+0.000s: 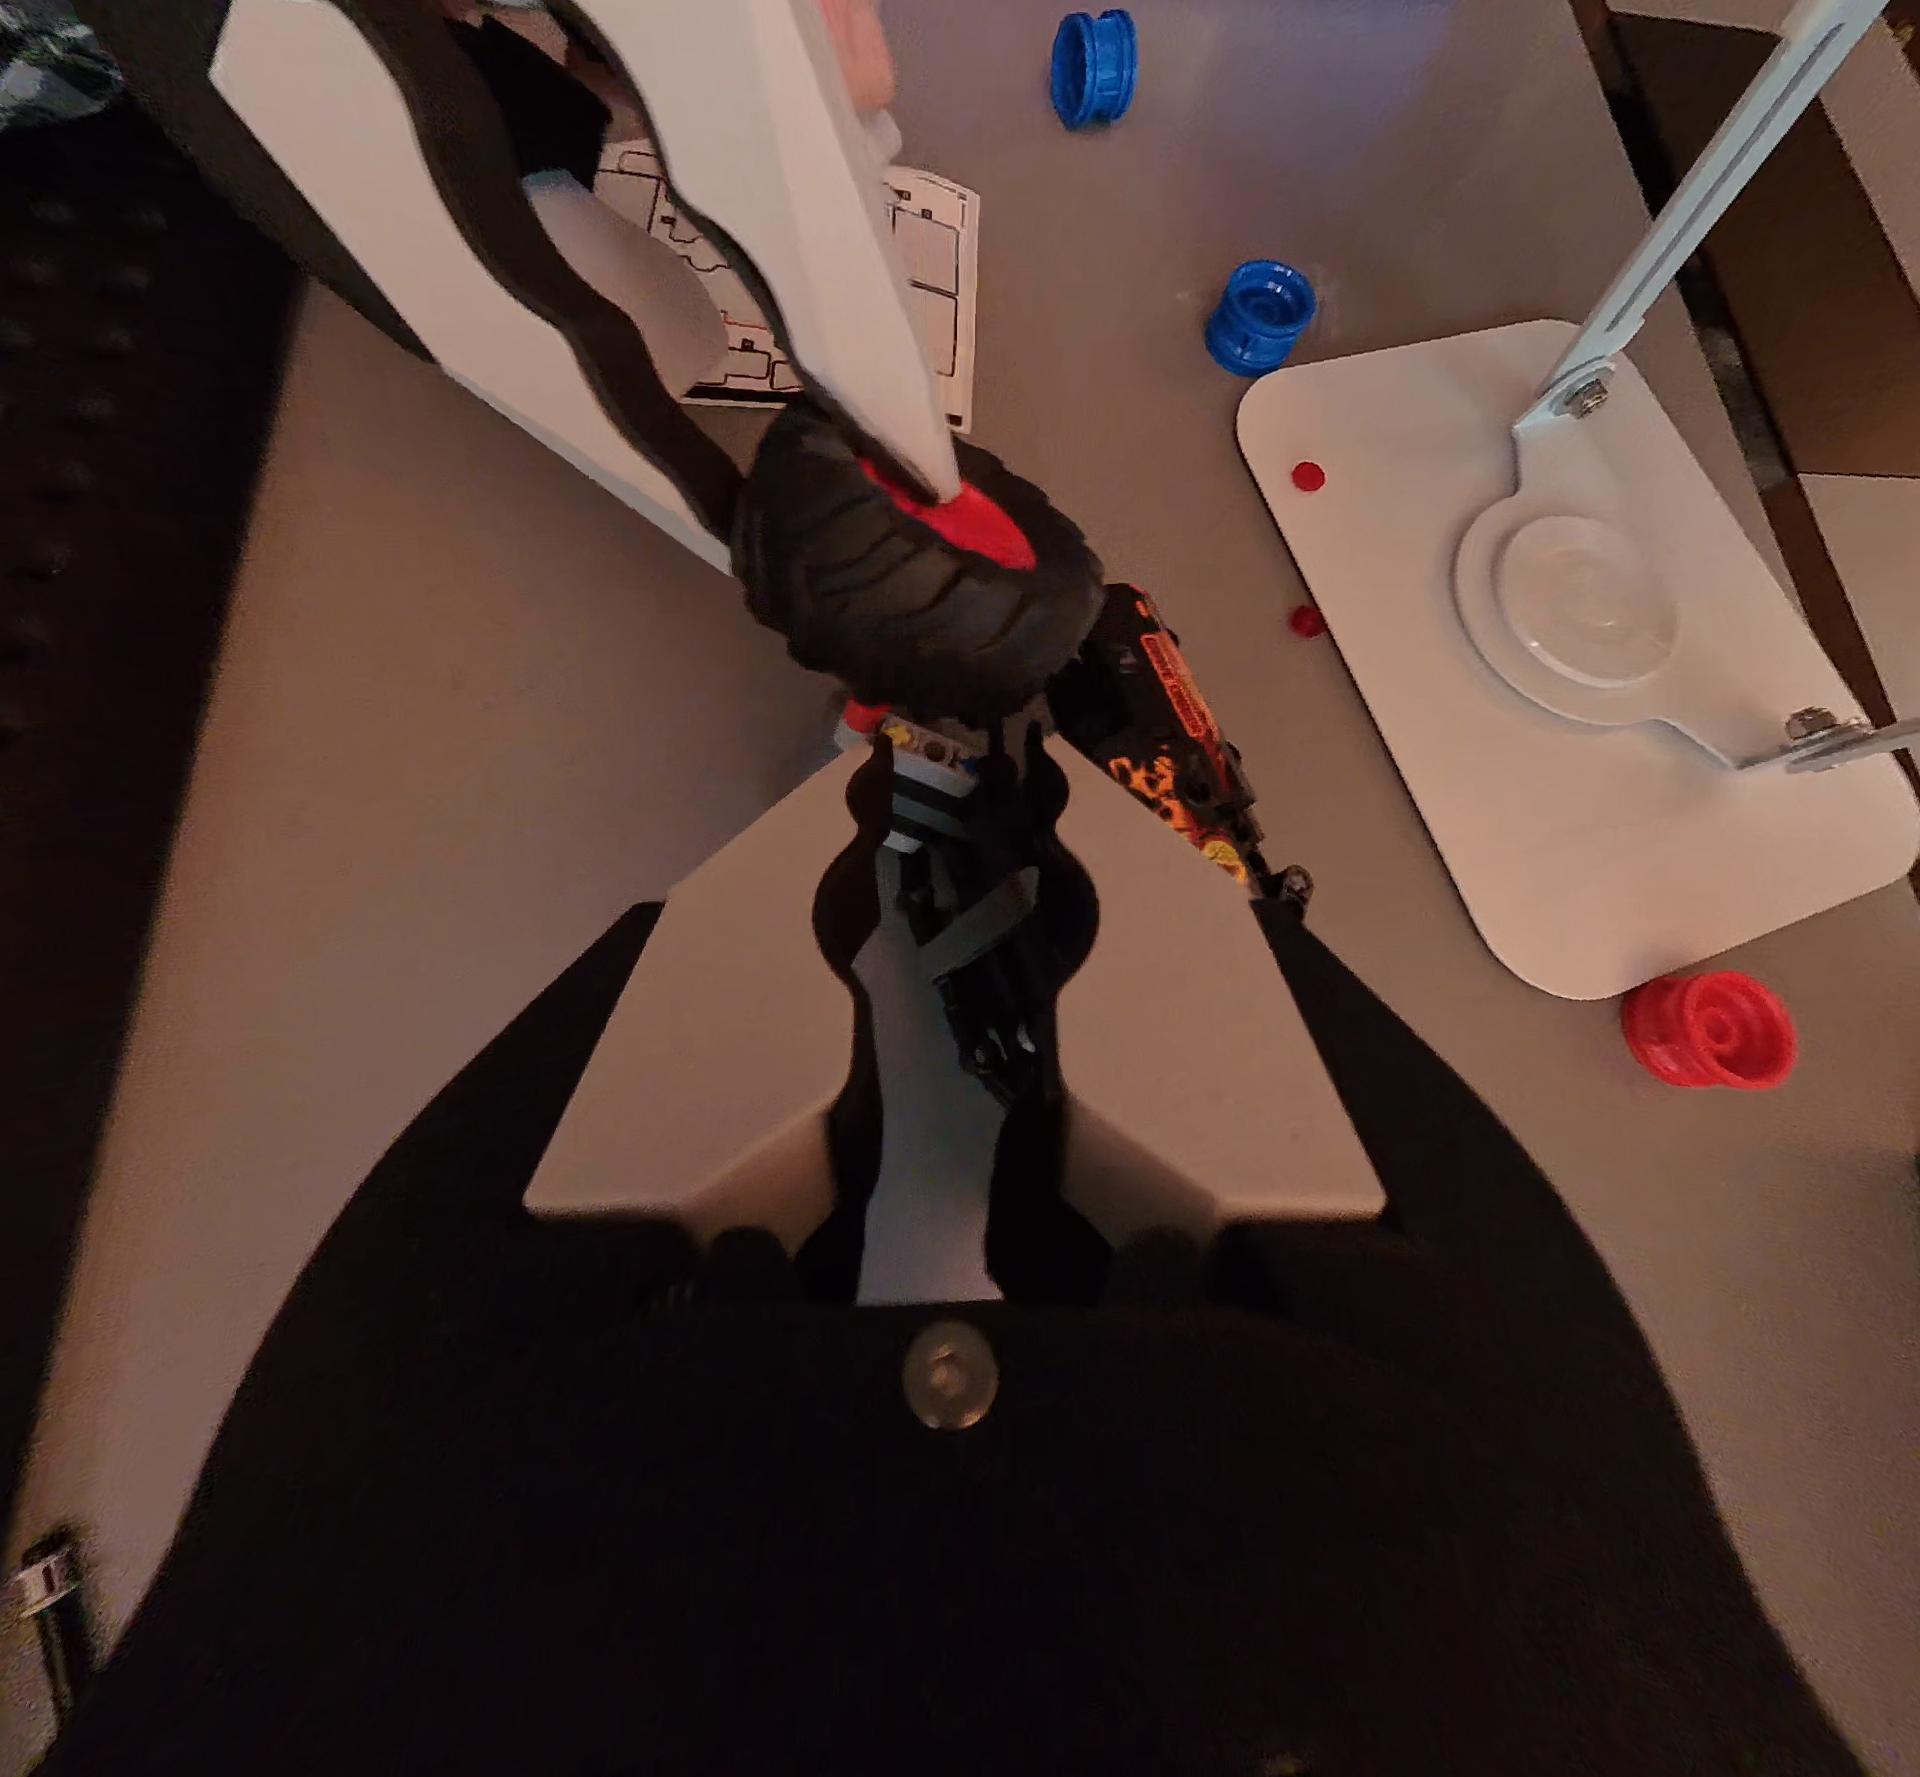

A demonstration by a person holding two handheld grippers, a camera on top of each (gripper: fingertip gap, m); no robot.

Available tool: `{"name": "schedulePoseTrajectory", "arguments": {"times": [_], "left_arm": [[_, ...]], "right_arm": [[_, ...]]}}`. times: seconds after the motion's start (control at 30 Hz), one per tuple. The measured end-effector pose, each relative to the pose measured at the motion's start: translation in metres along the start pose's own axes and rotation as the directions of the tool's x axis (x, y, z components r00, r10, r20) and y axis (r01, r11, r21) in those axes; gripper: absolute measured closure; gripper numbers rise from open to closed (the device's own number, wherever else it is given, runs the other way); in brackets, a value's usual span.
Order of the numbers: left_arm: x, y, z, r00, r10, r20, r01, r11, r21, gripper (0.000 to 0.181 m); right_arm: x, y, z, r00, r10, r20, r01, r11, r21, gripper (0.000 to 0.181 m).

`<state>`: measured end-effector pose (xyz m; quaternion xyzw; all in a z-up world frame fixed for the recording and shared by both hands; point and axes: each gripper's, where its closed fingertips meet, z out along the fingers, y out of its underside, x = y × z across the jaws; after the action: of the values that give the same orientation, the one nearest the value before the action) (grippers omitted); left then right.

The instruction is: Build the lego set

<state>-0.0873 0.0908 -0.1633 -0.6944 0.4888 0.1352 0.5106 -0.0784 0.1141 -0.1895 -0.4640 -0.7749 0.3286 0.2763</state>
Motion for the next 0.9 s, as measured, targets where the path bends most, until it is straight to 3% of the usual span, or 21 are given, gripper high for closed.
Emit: {"name": "schedulePoseTrajectory", "arguments": {"times": [0.17,0.27,0.7,0.9], "left_arm": [[0.002,0.014,0.002,0.996,0.087,0.022,-0.084,0.99,-0.116,0.155],[0.007,0.007,0.003,0.997,0.079,0.001,-0.079,0.993,-0.083,0.155],[0.012,0.009,0.004,0.959,0.278,0.057,-0.268,0.952,-0.146,0.156],[0.014,0.007,0.006,0.944,0.324,0.065,-0.31,0.936,-0.169,0.155]], "right_arm": [[-0.002,0.004,0.004,0.999,0.02,0.033,-0.02,1.0,-0.01,0.157],[-0.004,0.005,0.005,0.999,0.021,0.037,-0.021,1.0,-0.01,0.158],[-0.004,0.005,0.004,0.998,0.031,0.056,-0.031,0.999,0.012,0.159],[0.0,-0.003,-0.018,0.999,0.0,0.032,-0.001,0.999,0.034,0.158]]}}
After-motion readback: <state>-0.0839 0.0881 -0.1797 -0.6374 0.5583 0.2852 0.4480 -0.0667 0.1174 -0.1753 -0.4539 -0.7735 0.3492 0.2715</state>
